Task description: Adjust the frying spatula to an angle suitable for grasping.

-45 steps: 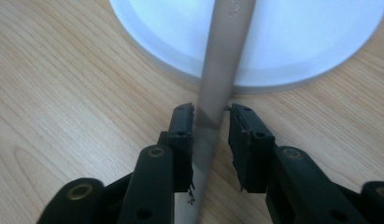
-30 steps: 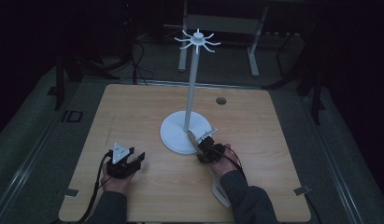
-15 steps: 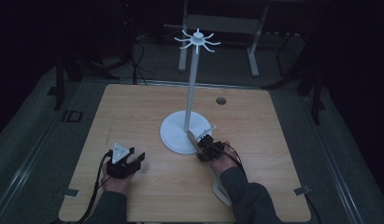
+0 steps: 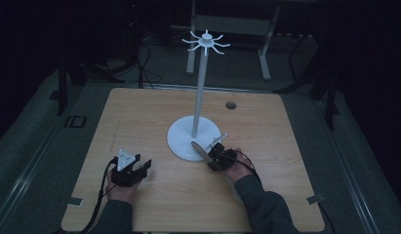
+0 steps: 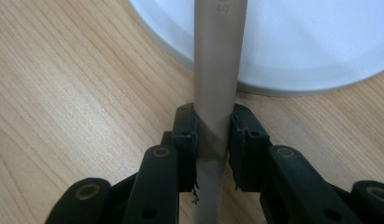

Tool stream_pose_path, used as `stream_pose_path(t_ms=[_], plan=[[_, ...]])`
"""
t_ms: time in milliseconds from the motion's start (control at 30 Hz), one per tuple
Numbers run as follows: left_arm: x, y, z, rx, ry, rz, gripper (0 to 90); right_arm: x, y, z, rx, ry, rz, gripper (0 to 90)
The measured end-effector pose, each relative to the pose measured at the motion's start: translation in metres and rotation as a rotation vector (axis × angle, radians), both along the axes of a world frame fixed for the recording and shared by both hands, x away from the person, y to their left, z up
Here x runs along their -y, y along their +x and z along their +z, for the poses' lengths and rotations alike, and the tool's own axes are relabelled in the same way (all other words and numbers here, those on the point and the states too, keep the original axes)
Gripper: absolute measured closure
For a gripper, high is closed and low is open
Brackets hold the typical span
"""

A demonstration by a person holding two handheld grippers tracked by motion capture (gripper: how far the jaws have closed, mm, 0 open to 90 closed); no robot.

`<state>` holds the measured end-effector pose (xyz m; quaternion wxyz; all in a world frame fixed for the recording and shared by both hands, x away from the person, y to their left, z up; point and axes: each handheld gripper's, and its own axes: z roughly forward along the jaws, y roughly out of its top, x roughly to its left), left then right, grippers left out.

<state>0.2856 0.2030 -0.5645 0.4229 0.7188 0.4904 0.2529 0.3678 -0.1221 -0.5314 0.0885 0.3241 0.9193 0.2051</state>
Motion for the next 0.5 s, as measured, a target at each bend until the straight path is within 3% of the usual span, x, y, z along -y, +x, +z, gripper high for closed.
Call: stream_pose_path(t_ms=[500], plan=[[-0.0006, 0.0003, 0.0000, -0.003, -0.003, 0.001, 48.2, 0.0086, -0.0016, 0.0054, 0.027, 0.018, -0.017, 73.9]])
